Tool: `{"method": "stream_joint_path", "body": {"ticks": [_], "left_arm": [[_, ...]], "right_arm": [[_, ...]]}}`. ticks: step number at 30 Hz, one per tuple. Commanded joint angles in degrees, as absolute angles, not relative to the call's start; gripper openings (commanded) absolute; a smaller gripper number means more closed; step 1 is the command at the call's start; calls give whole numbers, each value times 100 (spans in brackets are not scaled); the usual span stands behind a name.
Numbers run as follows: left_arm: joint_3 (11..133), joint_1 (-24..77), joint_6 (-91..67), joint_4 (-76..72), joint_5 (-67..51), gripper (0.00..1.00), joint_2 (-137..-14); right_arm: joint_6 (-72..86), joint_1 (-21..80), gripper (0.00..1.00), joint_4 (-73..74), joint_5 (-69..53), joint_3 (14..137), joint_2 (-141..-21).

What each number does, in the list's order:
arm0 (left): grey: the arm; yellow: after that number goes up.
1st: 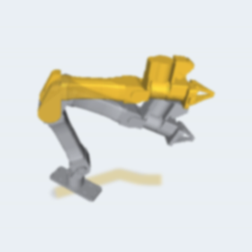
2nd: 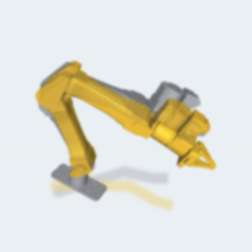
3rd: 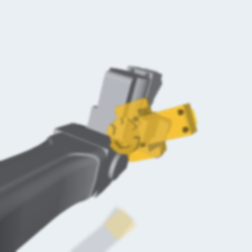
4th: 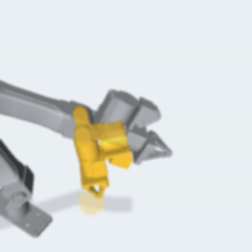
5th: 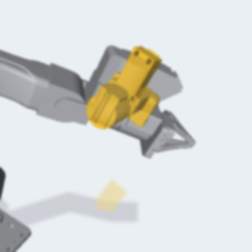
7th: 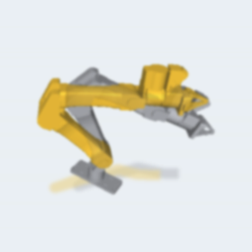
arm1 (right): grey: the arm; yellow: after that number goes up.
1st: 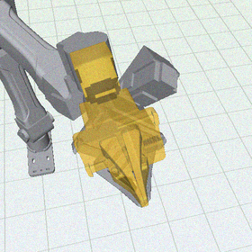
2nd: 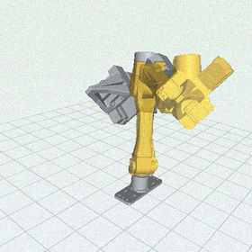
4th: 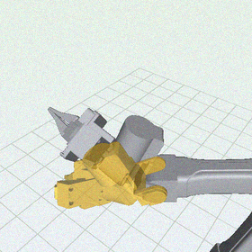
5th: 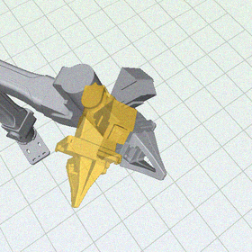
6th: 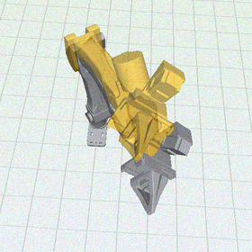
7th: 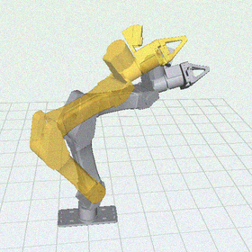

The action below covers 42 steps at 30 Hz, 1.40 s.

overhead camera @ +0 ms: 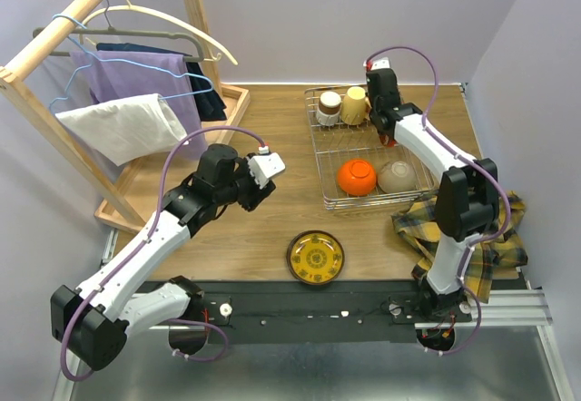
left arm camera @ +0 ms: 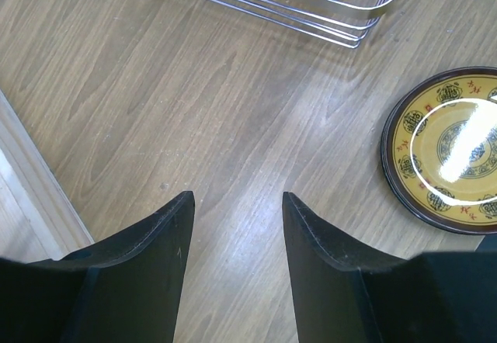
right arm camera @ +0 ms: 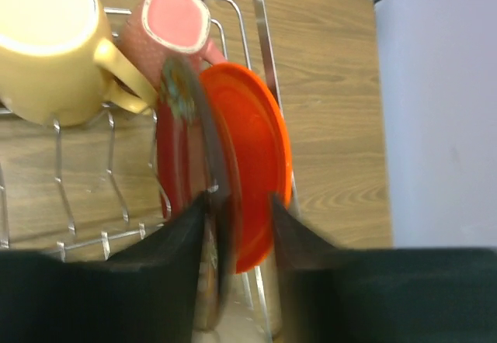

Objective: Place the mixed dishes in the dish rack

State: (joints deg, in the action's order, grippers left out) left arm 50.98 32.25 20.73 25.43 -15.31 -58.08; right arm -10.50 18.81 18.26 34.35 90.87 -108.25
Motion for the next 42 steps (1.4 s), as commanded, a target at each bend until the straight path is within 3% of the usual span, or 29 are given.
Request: {"method": "stream_joint_path", "body": {"ticks": [1,2,8,12,20,26,33,42], "left_arm": [[5063,3190,1952,2470,-1784,60,-5783],[5036,3190,1942,2461,-1810,60,-5801],[4817,3295,1679,2470,-2100,63,-5827],[4440,3594,1354,2470,-2214,64,-5818],[3859,3876,378,1758,-2487,66,-6195],[3788,4367,202,1468,-2365,67,-6687],[4060,4623,-333,1424,-1811,67,-7435],[4052,4632,-966,1292,-1775,63,-7883]], "right_arm": [[-984,1837,57,2003,3446,9185,-10469],[-993,1828,66,2047,3445,9185,-10407],[-748,1837,80,2750,2683,9360,-9556],[-537,1837,81,3286,892,8949,-8591],[-27,2082,81,3542,-2925,6271,-6848],[457,2979,83,3148,-3032,5283,-6346],[1983,3032,83,2593,-2874,4493,-6575],[2232,3032,84,2461,-2698,3683,-6003]]}}
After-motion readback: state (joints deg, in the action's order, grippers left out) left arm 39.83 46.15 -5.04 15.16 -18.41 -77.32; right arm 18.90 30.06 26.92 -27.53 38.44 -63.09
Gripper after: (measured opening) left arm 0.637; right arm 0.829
